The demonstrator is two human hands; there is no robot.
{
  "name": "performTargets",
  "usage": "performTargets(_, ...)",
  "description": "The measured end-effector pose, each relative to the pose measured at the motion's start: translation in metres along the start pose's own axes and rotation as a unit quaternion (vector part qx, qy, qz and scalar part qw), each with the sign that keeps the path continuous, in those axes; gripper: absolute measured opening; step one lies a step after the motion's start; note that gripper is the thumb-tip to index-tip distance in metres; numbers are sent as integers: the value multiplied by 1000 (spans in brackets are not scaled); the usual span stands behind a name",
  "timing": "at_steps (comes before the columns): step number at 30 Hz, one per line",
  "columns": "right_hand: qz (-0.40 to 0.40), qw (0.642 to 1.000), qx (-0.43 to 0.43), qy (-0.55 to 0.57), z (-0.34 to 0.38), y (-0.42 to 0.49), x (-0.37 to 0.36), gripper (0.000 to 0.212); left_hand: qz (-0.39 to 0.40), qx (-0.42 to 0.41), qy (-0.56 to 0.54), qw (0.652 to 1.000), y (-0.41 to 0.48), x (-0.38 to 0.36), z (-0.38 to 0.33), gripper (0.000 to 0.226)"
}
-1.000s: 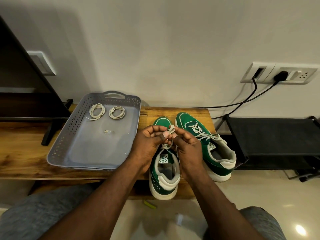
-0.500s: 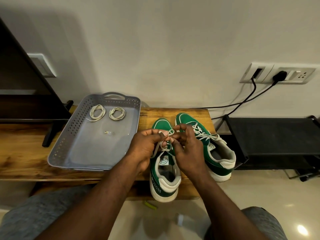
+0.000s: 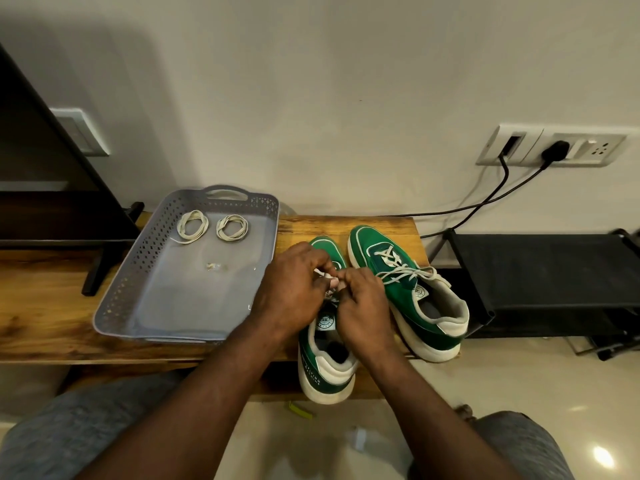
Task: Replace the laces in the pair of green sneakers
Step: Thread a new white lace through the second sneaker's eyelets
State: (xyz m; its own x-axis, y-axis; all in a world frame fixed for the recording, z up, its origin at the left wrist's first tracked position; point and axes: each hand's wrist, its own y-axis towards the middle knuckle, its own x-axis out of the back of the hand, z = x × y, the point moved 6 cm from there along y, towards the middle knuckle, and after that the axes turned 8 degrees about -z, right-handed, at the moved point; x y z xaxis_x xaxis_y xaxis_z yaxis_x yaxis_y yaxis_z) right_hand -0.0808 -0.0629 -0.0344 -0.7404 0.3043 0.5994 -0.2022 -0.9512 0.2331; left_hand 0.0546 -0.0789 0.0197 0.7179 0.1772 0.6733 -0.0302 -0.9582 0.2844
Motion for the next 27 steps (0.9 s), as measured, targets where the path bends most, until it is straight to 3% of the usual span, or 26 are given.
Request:
performTargets(4, 26, 984, -109, 137, 2, -3, 3, 24, 7, 27, -9, 1000, -1, -2, 2, 15)
performTargets(7, -6, 966, -166, 197, 1, -6, 10, 23, -5, 58, -31, 998, -1, -1, 3, 17)
performTargets(11, -2, 915, -228, 334, 0, -7, 13, 23, -24, 114, -46, 992, 1, -1, 6, 15)
performTargets(13, 26, 912, -201, 356, 5, -7, 14, 21, -28, 161, -79, 983, 4, -1, 12, 13)
performTargets(17, 28, 946, -142, 291, 6, -10, 16, 19, -1, 266, -204, 942, 4, -3, 23, 6)
performTargets(23, -24, 959, -114, 258, 8, -9, 17, 18, 22, 289, -235, 928, 5, -5, 23, 9)
performTargets(27, -39, 958, -84, 272, 11, -15, 20, 16, 20, 371, -305, 877, 0, -12, 40, 15)
